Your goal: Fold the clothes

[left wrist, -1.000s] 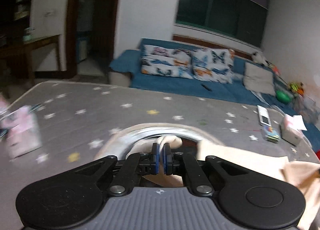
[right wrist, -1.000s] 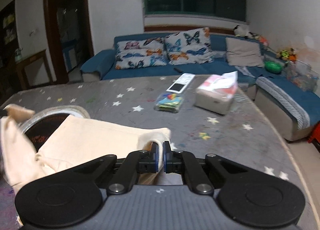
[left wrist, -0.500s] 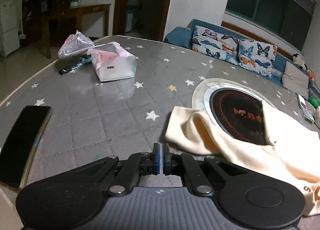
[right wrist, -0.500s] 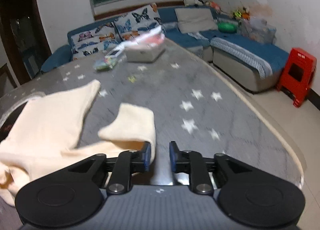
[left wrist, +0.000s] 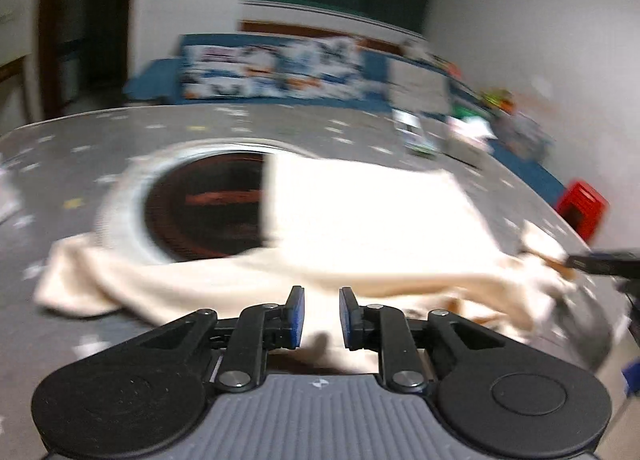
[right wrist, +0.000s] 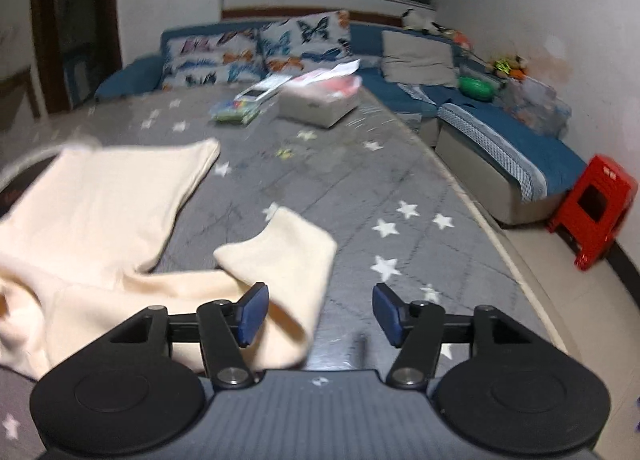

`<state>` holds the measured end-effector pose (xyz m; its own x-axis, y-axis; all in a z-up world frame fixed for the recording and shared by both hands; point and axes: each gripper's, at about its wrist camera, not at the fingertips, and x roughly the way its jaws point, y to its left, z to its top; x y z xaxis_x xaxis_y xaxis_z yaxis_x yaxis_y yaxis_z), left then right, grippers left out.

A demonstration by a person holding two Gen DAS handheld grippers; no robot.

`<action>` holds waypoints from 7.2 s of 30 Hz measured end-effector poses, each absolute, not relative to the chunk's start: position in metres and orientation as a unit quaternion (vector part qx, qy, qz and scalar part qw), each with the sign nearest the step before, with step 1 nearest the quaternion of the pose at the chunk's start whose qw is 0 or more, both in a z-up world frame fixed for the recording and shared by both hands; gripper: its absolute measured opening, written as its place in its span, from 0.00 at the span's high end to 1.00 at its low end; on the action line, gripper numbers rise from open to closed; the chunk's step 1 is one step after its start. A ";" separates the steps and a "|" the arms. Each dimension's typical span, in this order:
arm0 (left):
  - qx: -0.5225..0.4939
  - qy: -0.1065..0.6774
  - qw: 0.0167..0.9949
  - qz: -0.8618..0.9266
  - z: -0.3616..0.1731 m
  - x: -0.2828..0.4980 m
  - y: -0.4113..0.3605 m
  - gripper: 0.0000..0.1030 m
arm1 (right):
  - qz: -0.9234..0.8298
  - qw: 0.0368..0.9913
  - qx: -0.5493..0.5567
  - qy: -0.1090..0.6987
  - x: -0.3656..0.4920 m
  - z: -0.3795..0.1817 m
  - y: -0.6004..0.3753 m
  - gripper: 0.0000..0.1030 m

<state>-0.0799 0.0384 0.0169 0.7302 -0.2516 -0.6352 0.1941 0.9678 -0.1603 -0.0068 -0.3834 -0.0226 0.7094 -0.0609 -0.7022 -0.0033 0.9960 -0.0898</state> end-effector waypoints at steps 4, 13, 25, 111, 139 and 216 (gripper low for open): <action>-0.006 0.351 0.920 -0.172 0.011 -0.073 0.000 0.80 | -0.010 0.919 -0.076 0.386 0.004 -0.035 -0.370 0.41; 0.032 0.366 0.905 -0.212 -0.008 -0.061 -0.027 0.79 | -0.103 0.940 -0.065 0.319 0.009 -0.022 -0.396 0.41; 0.088 0.340 0.910 -0.218 -0.022 -0.056 -0.041 0.95 | -0.089 0.938 -0.022 0.334 -0.014 -0.017 -0.417 0.41; -0.186 0.347 0.919 0.011 -0.019 0.011 0.151 0.87 | 0.301 0.857 -0.157 0.387 -0.049 -0.027 -0.220 0.35; 0.021 0.327 0.945 -0.005 -0.042 0.008 0.078 0.72 | 0.230 0.890 -0.091 0.382 0.000 -0.024 -0.269 0.35; -0.066 0.320 0.903 0.279 -0.016 -0.062 0.219 0.98 | -0.004 0.926 -0.038 0.377 0.013 -0.038 -0.414 0.45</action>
